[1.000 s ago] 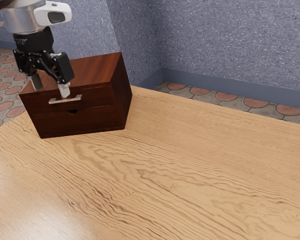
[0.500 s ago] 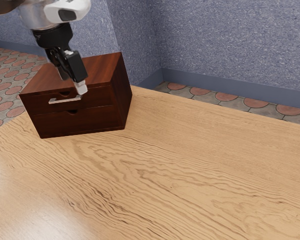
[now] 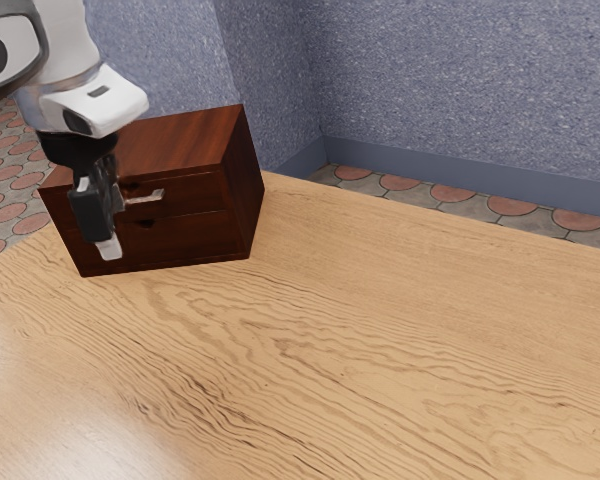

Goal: Pull the drawer handle with one arm to open the drawer

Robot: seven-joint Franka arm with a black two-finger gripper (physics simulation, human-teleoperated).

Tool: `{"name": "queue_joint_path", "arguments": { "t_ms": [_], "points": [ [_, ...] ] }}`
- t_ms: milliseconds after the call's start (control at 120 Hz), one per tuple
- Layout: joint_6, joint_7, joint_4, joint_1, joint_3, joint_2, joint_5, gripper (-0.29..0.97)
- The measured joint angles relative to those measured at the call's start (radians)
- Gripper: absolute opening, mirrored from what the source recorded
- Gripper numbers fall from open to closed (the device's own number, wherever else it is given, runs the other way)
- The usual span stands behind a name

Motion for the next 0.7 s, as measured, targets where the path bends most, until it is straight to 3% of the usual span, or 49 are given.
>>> {"name": "queue_joint_path", "arguments": {
  "t_ms": [133, 217, 450, 700],
  "points": [
    [0.118, 0.079, -0.244, -0.002, 0.006, -0.151, 0.067, 0.68],
    [0.222, 0.120, -0.330, -0.003, 0.037, -0.179, 0.132, 0.68],
    [0.413, 0.206, -0.310, 0.002, 0.134, -0.029, 0.221, 0.68],
    [0.579, 0.245, -0.321, 0.005, 0.224, -0.006, 0.243, 0.68]
  ]
}}
